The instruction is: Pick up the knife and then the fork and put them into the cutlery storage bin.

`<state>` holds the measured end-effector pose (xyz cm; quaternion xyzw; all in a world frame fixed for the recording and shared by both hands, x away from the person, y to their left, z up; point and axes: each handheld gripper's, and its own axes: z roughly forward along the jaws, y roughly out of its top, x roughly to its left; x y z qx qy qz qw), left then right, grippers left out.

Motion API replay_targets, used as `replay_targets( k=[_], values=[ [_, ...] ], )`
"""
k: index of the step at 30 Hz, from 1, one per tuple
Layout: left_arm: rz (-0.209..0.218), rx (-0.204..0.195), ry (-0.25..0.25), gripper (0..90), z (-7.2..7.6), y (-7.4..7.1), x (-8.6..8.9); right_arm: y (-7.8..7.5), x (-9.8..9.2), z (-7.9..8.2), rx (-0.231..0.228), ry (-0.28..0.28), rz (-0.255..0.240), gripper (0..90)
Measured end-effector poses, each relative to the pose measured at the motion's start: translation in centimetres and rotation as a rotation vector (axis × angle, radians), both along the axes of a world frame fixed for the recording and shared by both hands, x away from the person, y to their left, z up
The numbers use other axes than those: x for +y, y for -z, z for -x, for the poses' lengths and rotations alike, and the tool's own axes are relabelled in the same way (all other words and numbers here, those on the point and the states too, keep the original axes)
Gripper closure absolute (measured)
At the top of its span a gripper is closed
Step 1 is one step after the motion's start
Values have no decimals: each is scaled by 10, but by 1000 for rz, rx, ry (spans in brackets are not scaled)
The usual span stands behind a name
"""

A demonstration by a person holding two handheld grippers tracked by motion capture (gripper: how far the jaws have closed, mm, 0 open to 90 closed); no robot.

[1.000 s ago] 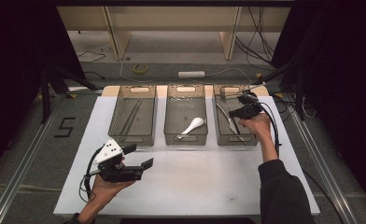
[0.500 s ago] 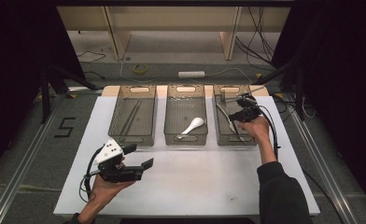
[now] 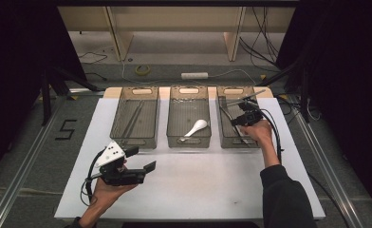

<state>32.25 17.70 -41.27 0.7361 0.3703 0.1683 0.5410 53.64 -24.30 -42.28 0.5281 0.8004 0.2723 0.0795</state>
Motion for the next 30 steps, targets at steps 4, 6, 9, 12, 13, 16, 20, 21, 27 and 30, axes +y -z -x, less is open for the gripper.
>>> replay_targets(
  k=[4, 6, 9, 12, 13, 16, 20, 21, 27, 30],
  values=[
    [0, 0, 0, 156, 0, 0, 0, -4, 0, 0, -18, -6, -19, 736],
    [3, -1, -1, 156, 0, 0, 0, -6, 0, 1, -29, -5, -29, 717],
    [2, 0, -1, 156, 0, 0, 0, -9, -2, 3, -40, -5, -54, 650],
    [3, 0, 0, 156, 0, 0, 0, -12, -1, 8, -54, -16, -67, 589],
    [3, -1, -1, 156, 0, 0, 0, -14, -1, 10, -64, -22, -70, 584],
    [4, -1, -1, 156, 0, 0, 0, -17, 0, 19, -92, -39, -85, 551],
    [1, 1, -1, 156, 0, 0, -1, -22, 1, 32, -132, -58, -111, 503],
    [-1, 0, 0, 156, 0, 0, 0, -23, 2, 36, -142, -64, -115, 496],
    [-2, 1, 0, 156, 0, 0, 0, -27, 9, 61, -211, -106, -132, 428],
    [-3, 1, 0, 156, 0, 0, 0, -29, 11, 73, -235, -117, -161, 398]
  ],
)
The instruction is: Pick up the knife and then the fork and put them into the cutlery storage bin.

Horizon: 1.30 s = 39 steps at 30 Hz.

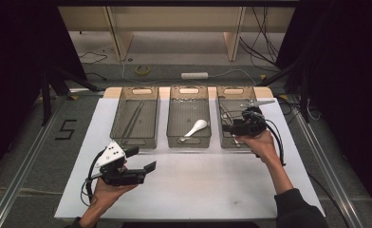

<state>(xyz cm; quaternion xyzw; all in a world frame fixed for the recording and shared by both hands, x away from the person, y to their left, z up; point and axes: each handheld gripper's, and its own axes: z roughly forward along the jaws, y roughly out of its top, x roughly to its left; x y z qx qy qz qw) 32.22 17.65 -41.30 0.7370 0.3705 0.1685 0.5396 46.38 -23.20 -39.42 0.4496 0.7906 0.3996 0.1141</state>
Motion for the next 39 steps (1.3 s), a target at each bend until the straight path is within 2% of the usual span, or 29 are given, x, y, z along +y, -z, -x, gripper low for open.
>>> replay_targets(
  k=[7, 12, 15, 18, 22, 30, 39],
  values=[
    [-1, 3, -1, 156, 0, 0, 0, -3, 2, 28, -71, -23, -69, 380],
    [0, 5, -4, 156, 0, 1, 0, -1, 4, 40, -103, -49, -73, 360],
    [2, 7, -8, 156, 0, 1, 1, 1, 4, 45, -107, -57, -100, 341],
    [2, 9, -10, 156, 0, 1, 0, 3, 2, 51, -117, -61, -99, 326],
    [2, 11, -13, 156, 1, 1, 1, 6, 1, 59, -125, -67, -126, 310],
    [11, 13, -14, 156, 1, 0, 3, 7, 2, 73, -145, -77, -143, 276],
    [12, 15, -7, 156, 2, 1, 4, 16, -1, 95, -176, -90, -155, 270]
  ],
)
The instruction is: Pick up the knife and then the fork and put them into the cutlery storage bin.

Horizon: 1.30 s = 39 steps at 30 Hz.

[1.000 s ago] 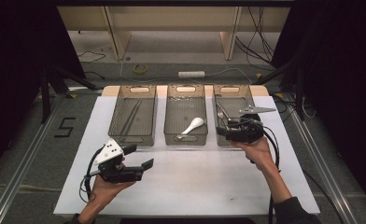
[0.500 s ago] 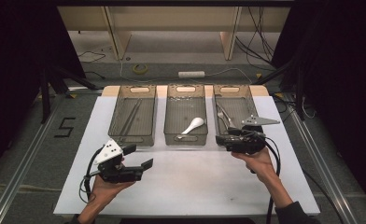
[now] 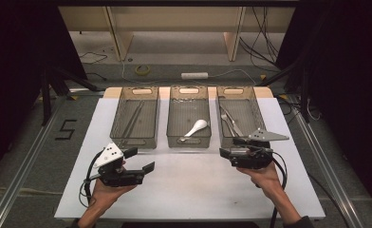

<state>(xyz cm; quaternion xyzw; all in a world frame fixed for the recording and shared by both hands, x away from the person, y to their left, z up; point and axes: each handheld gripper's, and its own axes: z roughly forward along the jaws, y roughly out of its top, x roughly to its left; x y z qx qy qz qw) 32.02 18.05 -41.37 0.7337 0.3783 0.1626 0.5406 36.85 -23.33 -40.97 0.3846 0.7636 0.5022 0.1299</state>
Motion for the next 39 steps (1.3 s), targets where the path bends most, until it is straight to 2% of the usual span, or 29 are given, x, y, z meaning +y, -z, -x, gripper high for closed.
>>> replay_targets(
  k=[8, 14, 20, 28, 39],
  values=[
    [1, 4, 4, 156, 0, 0, 0, 5, -3, 20, -42, 3, -17, 247],
    [-2, 5, 6, 156, 0, 1, -1, 9, -4, 30, -49, 2, -22, 221],
    [-2, 5, 6, 156, 0, 0, -1, 13, -7, 34, -46, 12, -32, 217],
    [-3, 6, 8, 156, 1, 1, -1, 15, -8, 43, -63, 17, -24, 217],
    [-1, 7, 11, 156, 1, 0, -1, 18, -13, 48, -63, 31, -16, 217]
  ],
)
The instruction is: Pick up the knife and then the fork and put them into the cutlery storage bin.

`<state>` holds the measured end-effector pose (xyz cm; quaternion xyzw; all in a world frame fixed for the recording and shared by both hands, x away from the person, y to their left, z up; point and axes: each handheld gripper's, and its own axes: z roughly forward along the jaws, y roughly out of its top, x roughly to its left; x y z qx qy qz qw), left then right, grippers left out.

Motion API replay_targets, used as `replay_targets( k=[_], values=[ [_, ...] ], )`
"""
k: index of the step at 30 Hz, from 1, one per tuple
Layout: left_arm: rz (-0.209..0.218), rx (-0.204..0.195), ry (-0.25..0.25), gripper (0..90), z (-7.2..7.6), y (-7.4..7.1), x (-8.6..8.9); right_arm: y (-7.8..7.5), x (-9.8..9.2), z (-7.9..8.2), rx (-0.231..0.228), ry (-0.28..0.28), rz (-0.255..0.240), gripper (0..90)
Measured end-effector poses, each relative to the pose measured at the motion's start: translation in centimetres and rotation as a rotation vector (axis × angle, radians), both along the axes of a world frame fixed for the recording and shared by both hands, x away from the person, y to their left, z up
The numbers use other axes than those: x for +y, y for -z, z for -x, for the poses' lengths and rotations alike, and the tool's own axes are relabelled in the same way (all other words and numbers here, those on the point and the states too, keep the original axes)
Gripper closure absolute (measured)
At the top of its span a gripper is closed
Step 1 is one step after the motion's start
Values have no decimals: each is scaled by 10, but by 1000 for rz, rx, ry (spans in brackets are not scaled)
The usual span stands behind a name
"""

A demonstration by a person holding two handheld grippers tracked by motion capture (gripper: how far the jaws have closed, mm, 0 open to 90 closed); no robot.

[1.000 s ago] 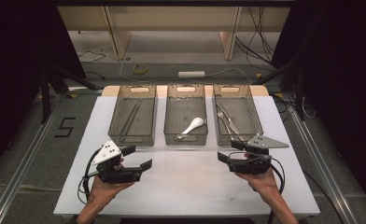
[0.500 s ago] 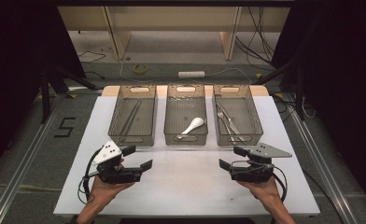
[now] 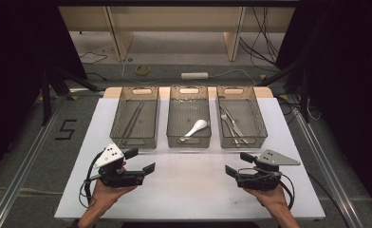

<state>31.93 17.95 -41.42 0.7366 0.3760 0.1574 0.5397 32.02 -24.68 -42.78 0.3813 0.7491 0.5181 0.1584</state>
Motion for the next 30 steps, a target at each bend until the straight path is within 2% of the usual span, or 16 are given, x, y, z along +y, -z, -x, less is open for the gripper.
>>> replay_targets(
  k=[11, 30],
  values=[
    [4, 4, 2, 156, 0, 0, 0, 0, -3, 8, -19, 16, 2, 210],
    [3, 4, 2, 156, -1, 0, 0, 0, -4, 8, -25, 23, 3, 209]
  ],
)
